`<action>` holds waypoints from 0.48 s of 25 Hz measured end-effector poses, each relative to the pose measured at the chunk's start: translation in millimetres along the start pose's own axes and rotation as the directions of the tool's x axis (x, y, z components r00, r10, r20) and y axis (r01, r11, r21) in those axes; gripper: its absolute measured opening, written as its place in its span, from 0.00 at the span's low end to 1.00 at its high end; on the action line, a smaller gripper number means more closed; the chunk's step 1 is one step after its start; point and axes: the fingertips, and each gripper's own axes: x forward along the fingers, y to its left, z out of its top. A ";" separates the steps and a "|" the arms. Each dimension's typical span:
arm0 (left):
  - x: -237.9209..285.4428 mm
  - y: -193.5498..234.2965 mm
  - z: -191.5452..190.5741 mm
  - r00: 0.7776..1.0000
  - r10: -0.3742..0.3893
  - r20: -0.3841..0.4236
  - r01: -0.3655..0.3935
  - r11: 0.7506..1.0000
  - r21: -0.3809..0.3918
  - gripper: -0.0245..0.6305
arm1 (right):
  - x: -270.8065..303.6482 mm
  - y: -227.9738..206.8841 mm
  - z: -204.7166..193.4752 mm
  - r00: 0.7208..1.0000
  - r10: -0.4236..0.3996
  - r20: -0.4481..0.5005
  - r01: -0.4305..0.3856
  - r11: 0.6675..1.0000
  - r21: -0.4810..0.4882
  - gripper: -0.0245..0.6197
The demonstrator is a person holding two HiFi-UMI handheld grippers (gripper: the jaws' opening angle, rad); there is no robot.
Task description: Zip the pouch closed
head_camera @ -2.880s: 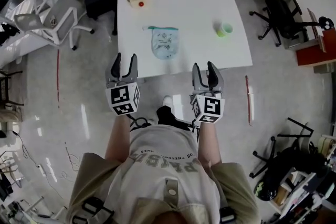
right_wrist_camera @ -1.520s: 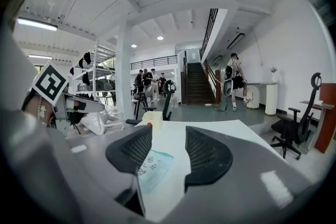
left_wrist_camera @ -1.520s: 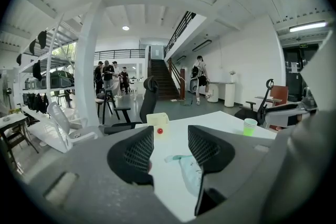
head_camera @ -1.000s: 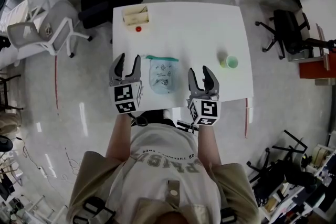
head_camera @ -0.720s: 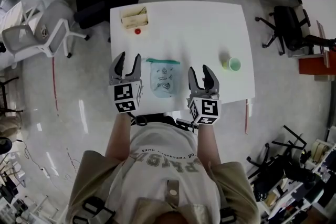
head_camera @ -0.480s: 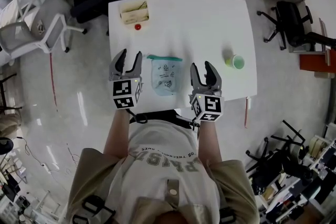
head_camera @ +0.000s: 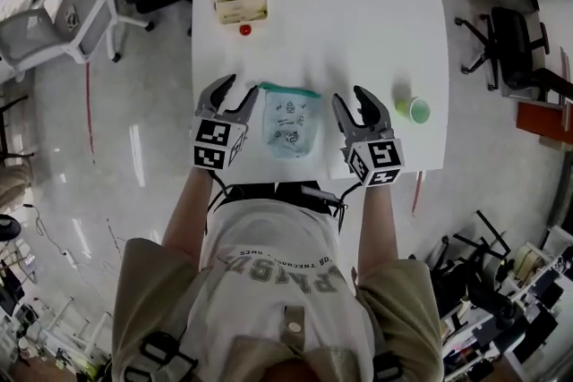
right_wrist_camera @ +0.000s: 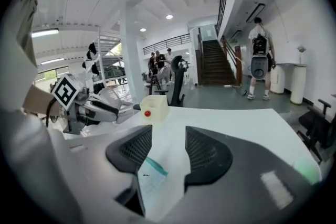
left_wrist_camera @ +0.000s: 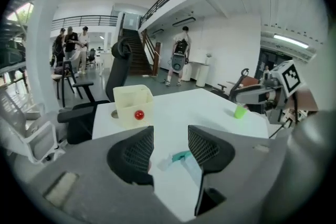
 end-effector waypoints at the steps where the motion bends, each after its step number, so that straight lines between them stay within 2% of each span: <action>1: 4.3 -4.2 -6.2 0.999 -0.035 -0.024 0.035 0.999 0.019 0.36 | 5.7 1.9 -0.9 0.999 0.046 -0.008 -0.046 0.999 -0.001 0.34; 3: 12.4 -9.5 -18.8 0.993 -0.081 -0.082 0.087 0.993 0.075 0.37 | 15.2 5.7 -2.0 0.991 0.130 -0.017 -0.130 0.991 0.010 0.34; 6: 23.4 -11.5 -33.4 0.985 -0.085 -0.148 0.107 0.983 0.146 0.38 | 25.7 7.0 -2.4 0.975 0.217 -0.041 -0.218 0.976 -0.018 0.34; 12: 36.3 -12.6 -71.2 0.956 -0.079 -0.282 0.133 0.975 0.178 0.38 | 43.6 10.5 -9.7 0.935 0.336 -0.115 -0.345 0.935 -0.077 0.34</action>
